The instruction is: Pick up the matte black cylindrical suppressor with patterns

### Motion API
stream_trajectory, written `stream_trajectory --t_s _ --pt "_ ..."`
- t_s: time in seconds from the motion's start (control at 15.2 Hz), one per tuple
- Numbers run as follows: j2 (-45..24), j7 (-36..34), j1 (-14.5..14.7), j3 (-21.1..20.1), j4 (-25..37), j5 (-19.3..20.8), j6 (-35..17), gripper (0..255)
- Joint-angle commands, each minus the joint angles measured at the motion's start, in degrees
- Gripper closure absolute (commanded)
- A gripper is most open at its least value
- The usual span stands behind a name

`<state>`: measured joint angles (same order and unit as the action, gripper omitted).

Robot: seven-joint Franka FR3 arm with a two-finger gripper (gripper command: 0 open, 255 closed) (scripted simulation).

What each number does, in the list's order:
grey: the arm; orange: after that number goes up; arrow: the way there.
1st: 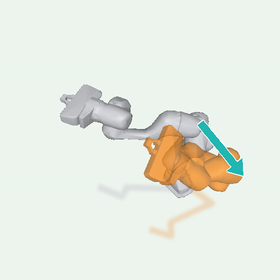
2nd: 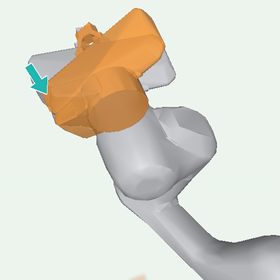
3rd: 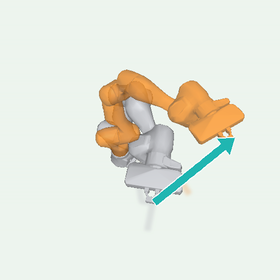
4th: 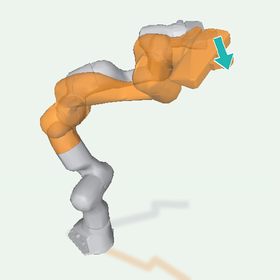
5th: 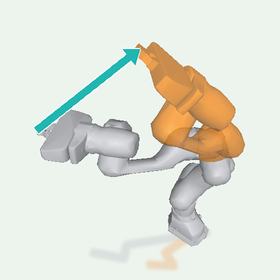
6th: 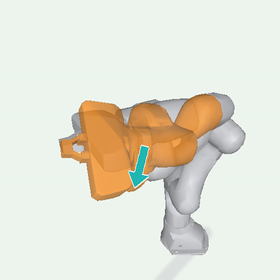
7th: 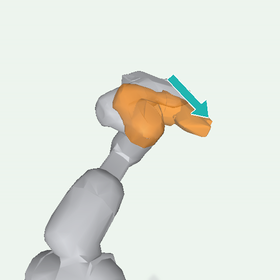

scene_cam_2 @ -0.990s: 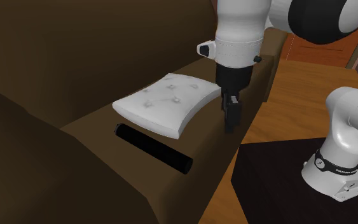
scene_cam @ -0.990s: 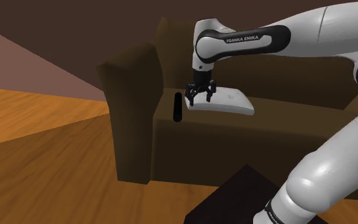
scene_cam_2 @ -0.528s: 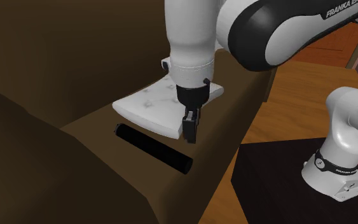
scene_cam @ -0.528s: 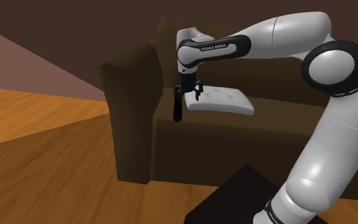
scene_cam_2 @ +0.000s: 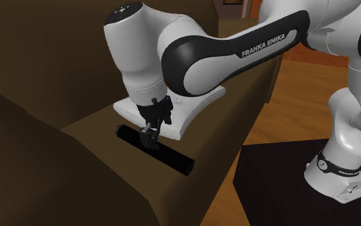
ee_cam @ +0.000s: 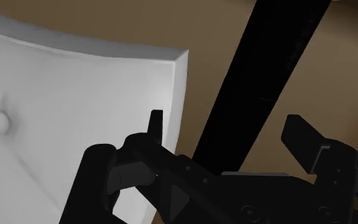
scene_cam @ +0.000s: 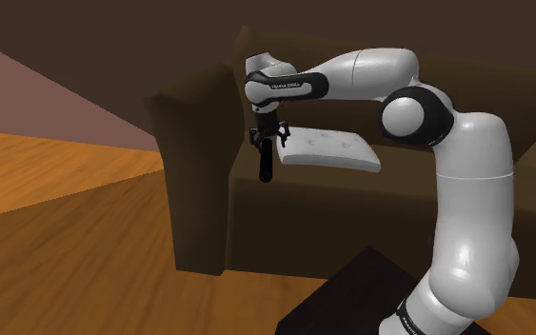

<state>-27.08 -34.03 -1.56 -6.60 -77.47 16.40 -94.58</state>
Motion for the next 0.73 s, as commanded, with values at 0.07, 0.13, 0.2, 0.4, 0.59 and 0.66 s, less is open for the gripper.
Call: stream_trajectory --t_s 0.07,0.13,0.2,0.4,0.59,0.66 --pt "-8.9 -1.1 0.9 1.4 12.2 1.6 4.0 0" --pt "-12.6 -1.2 1.2 2.0 17.5 2.1 5.9 0" --pt "-16.6 -1.1 1.5 2.6 23.7 2.4 8.2 0" --pt "-16.3 -1.7 1.3 2.6 20.9 2.4 5.8 0" --pt "-16.3 -2.4 1.2 2.5 18.5 2.5 3.6 0" --pt "-16.3 -2.6 1.1 2.5 17.8 2.5 2.9 0"
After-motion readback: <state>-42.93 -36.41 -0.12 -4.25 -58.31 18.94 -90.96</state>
